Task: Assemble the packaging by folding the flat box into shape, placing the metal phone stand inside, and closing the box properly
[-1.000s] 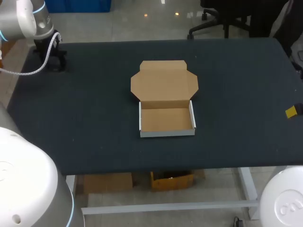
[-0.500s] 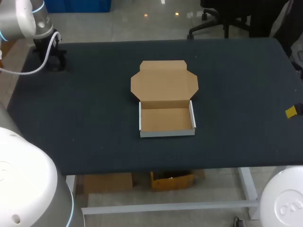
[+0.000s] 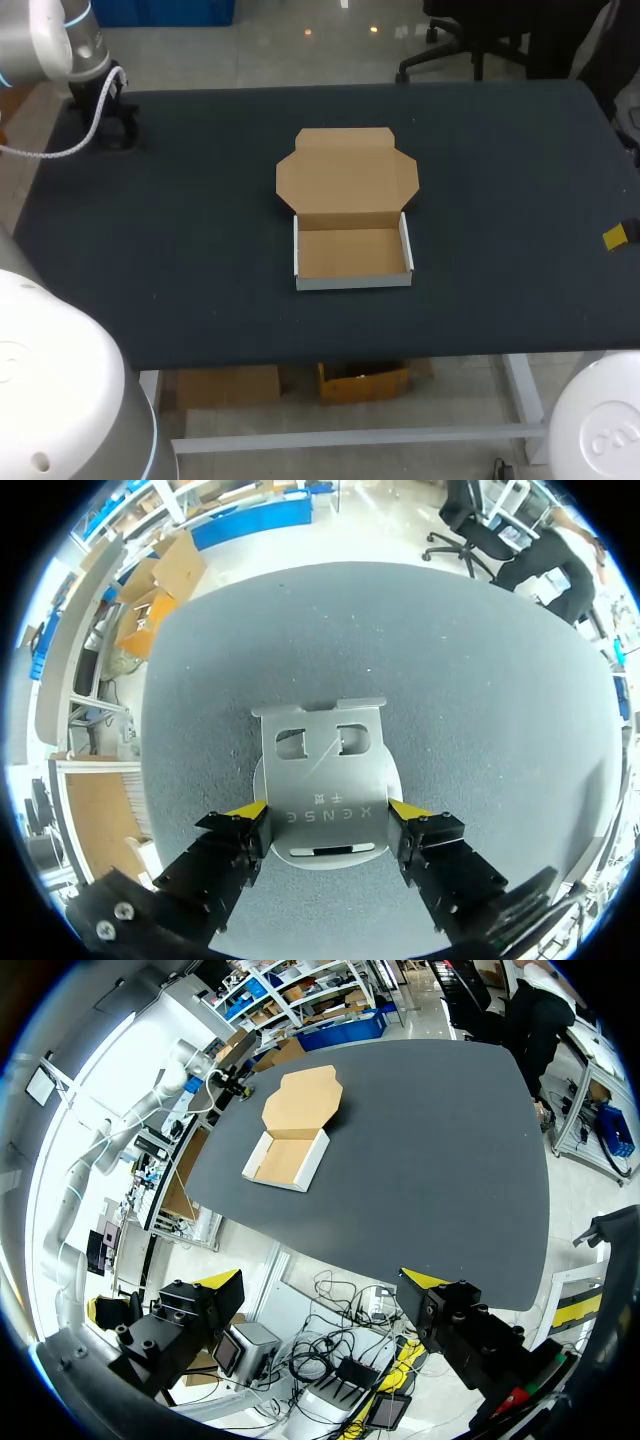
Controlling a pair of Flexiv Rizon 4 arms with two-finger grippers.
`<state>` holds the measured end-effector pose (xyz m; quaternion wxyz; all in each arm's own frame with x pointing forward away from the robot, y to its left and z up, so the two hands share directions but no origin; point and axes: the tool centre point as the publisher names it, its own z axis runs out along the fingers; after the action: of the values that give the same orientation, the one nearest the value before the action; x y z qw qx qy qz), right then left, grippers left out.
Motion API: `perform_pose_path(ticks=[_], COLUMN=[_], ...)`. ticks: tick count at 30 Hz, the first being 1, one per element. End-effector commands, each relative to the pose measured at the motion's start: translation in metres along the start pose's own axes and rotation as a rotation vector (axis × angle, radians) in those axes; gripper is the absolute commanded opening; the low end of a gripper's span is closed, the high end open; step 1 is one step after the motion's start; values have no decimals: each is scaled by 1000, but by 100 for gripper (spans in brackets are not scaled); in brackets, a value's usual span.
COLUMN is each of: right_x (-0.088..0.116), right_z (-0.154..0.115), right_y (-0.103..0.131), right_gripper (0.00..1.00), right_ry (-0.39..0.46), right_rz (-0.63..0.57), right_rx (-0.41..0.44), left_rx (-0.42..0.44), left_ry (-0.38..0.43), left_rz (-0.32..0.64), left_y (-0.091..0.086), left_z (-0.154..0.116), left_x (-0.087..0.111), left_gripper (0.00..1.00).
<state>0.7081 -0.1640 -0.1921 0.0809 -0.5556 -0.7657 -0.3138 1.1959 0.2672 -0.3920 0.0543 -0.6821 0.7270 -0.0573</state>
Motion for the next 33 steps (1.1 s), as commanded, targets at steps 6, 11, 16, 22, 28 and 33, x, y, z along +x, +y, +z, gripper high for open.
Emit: perform_pose_path(ticks=[6,11,16,22,28,33], right_x=[1,1,1,2,2,0], right_z=[-1,-1,-1,-5,-13,-17], right_y=[-1,-1,-1,0,4,8], right_gripper=[100,100,100,100,100,100], right_ry=[-1,-1,-1,-13,-70,-53], right_rz=[0,0,0,-95,-298,-419], right_rx=[-1,-1,-1,-43,-135,-189], left_rx=[22,33,42,48,52,53], left_ry=[-12,-14,-18,-22,-20,-15], left_rz=[-1,1,1,4,8,20], left_y=[7,12,14,19,23,29], left_z=[-12,-18,-22,-26,-30,-35], left_x=[6,8,8,8,8,12], left_gripper=[0,0,0,0,0,0])
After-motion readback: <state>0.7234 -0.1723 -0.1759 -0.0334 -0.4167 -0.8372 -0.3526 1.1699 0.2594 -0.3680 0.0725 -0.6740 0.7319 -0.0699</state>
